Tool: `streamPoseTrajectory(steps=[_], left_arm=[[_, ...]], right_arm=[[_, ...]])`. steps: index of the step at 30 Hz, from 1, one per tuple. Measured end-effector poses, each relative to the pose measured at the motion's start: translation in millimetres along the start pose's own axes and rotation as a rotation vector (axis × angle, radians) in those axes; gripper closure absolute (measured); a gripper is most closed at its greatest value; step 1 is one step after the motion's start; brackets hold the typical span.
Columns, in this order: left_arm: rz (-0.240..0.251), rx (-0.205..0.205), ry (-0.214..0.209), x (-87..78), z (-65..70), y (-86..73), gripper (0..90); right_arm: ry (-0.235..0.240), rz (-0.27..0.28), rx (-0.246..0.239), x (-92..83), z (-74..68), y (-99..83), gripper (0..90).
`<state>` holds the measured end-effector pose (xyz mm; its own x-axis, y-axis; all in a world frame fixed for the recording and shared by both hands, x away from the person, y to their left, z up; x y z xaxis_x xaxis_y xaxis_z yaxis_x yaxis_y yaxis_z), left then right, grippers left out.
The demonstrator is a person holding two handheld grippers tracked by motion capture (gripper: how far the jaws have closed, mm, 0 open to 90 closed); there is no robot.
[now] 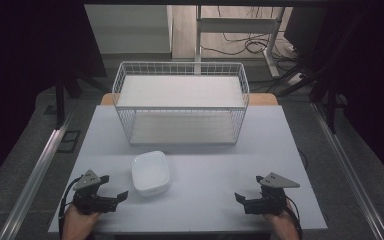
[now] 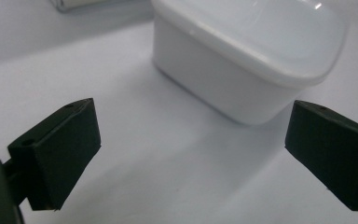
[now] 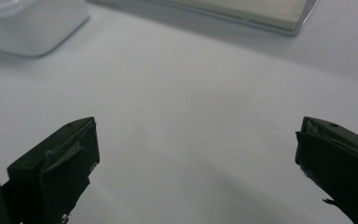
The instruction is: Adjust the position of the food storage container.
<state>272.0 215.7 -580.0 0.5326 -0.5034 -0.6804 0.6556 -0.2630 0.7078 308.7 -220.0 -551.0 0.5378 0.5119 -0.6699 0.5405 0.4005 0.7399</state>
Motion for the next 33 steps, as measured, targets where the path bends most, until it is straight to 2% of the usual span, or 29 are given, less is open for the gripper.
streamPoseTrajectory(steps=[4, 11, 20, 23, 25, 27, 29, 33], left_arm=[[-0.003, -0.009, 0.005, -0.7, -2.6, -1.5, 2.7], [0.012, -0.040, 0.023, -3.9, -6.0, 1.3, 4.8], [-0.003, -0.033, 0.036, -1.8, -5.1, 2.3, 13.6], [0.003, -0.055, 0.028, -2.9, -7.7, 6.1, 21.8], [0.005, -0.074, 0.044, -3.5, -11.8, 8.7, 26.3], [0.022, -0.098, 0.036, -3.9, -15.1, 12.6, 31.9], [0.035, -0.108, 0.032, -2.2, -17.4, 17.5, 37.4], [0.045, -0.098, 0.039, 6.5, -18.8, 27.8, 51.6]], right_arm=[[-0.001, 0.031, 0.011, -1.8, 0.4, 3.9, 0.0], [-0.019, -0.003, 0.020, 3.4, 2.4, 0.0, 0.0], [-0.035, -0.034, -0.028, 7.0, -1.0, -1.0, 0.0], [-0.038, -0.049, -0.037, 8.3, -1.7, -1.7, 0.0], [-0.031, -0.055, -0.019, 8.8, -1.3, -2.2, 0.0], [-0.017, -0.049, 0.008, 8.0, -1.0, -1.5, 0.0], [-0.019, -0.036, 0.014, 6.1, -0.6, 0.8, 0.0], [-0.031, -0.033, 0.003, 5.0, -1.2, 3.1, 0.0]])
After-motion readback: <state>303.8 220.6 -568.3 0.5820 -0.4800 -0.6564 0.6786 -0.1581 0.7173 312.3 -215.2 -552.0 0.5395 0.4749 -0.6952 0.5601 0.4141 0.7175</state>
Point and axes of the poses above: each handheld gripper's, and its own axes: x roughly forward along the jaws, y roughly out of its top, z roughly to its right, the point moved 8 cm from there along x, roughly forward along the jaws, and after that the axes turned 7 degrees about -z, right-handed, at the moved point
